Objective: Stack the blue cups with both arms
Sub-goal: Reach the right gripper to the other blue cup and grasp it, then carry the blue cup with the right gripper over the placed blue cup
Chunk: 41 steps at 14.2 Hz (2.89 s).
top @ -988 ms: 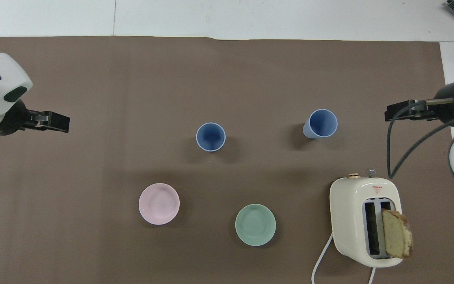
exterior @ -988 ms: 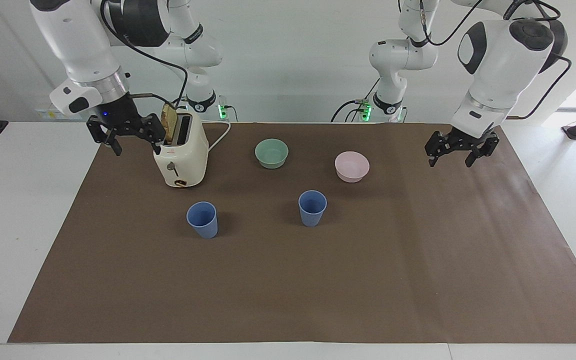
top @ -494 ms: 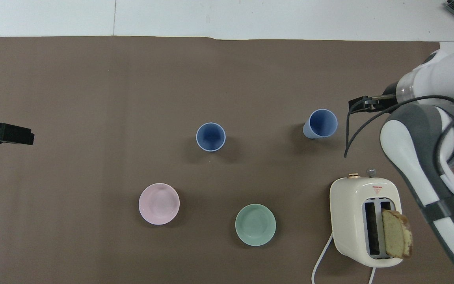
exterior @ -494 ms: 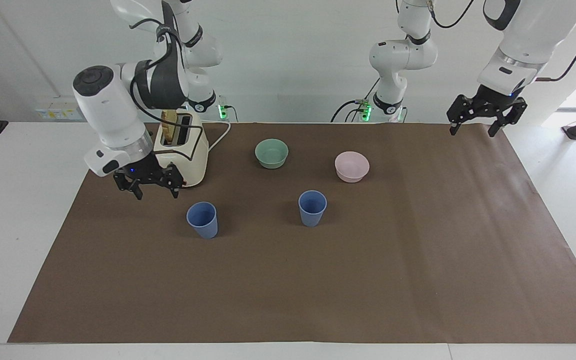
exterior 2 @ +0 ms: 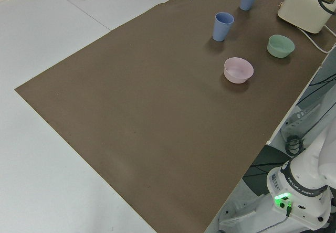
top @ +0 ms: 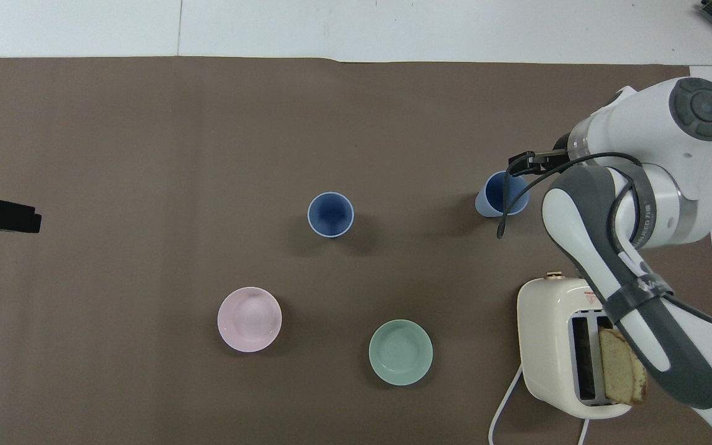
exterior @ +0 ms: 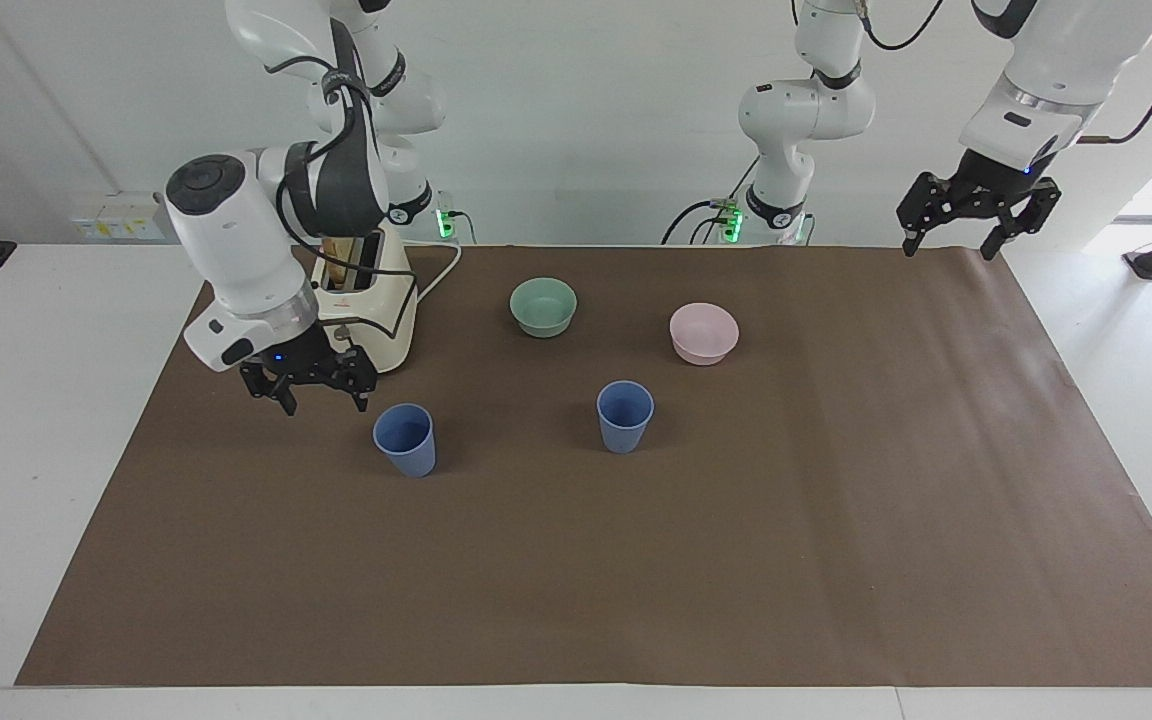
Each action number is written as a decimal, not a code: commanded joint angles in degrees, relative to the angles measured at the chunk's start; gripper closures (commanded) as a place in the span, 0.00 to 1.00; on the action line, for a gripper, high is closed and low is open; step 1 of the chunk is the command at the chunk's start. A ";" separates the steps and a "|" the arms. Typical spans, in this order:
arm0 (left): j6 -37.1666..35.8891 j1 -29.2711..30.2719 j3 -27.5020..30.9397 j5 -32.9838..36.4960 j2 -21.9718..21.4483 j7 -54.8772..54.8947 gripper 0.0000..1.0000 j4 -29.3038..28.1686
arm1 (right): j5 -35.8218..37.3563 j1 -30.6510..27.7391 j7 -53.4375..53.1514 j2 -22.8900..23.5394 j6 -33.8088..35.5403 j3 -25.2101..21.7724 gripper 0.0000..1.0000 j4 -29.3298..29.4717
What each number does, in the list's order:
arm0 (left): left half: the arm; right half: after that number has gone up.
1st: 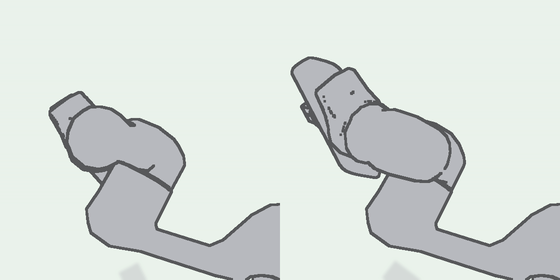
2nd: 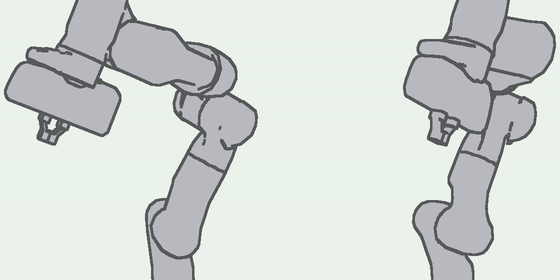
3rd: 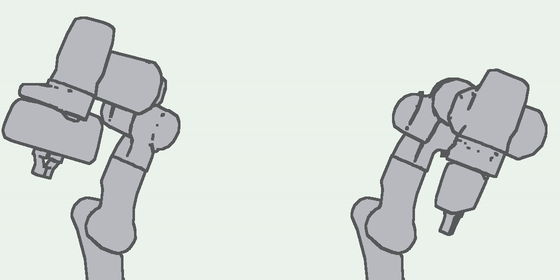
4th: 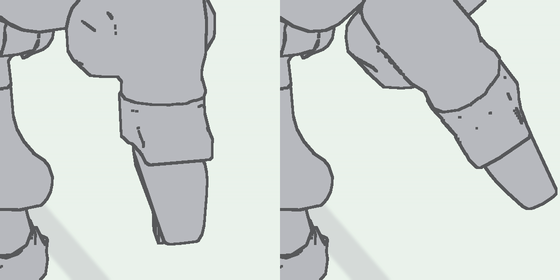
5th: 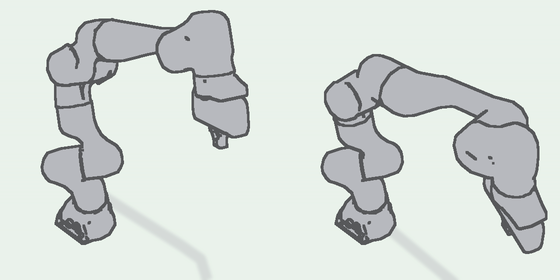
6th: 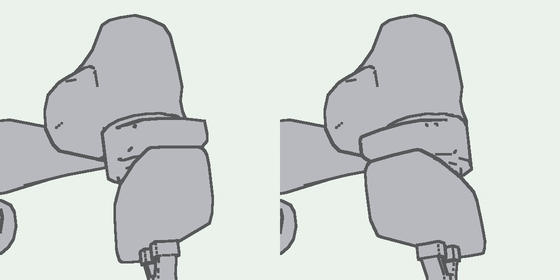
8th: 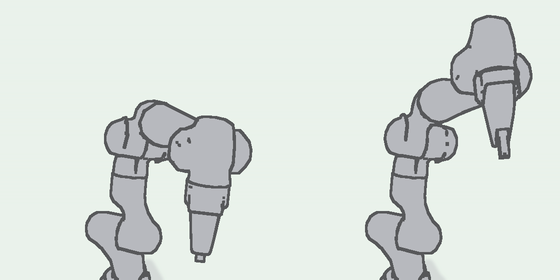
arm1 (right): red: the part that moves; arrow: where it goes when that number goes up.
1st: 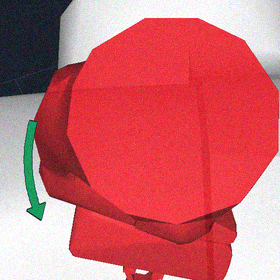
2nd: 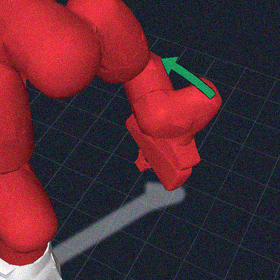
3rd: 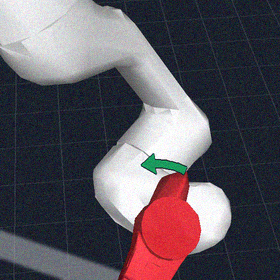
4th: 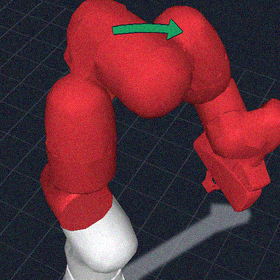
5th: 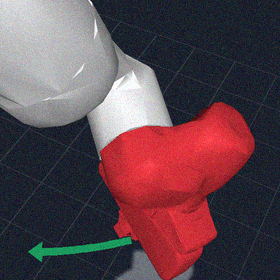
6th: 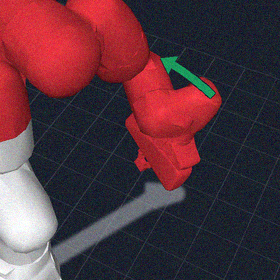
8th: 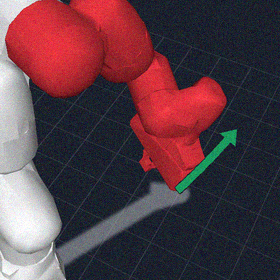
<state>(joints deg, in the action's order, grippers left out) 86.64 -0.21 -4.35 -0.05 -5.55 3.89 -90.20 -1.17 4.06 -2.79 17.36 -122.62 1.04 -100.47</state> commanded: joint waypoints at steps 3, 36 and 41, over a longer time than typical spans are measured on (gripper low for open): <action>-0.33 2.05 -0.13 -2.32 -0.69 0.51 0.00 -0.68 | -0.85 0.60 -0.47 2.50 -5.15 0.10 0.00 -2.08; -1.03 2.06 -0.22 -2.23 -0.60 0.42 0.00 -0.77 | -0.50 16.59 -32.28 2.24 10.31 8.80 1.00 18.56; -1.12 2.06 -0.22 -2.23 -0.60 0.42 0.00 -0.77 | -0.50 18.35 -32.28 4.43 7.14 8.89 1.00 18.47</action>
<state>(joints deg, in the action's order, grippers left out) 86.09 1.07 -4.35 -1.57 -5.52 3.88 -90.50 -1.23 21.82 -34.23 19.52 -114.14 9.62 -83.51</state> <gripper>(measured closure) 0.000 0.952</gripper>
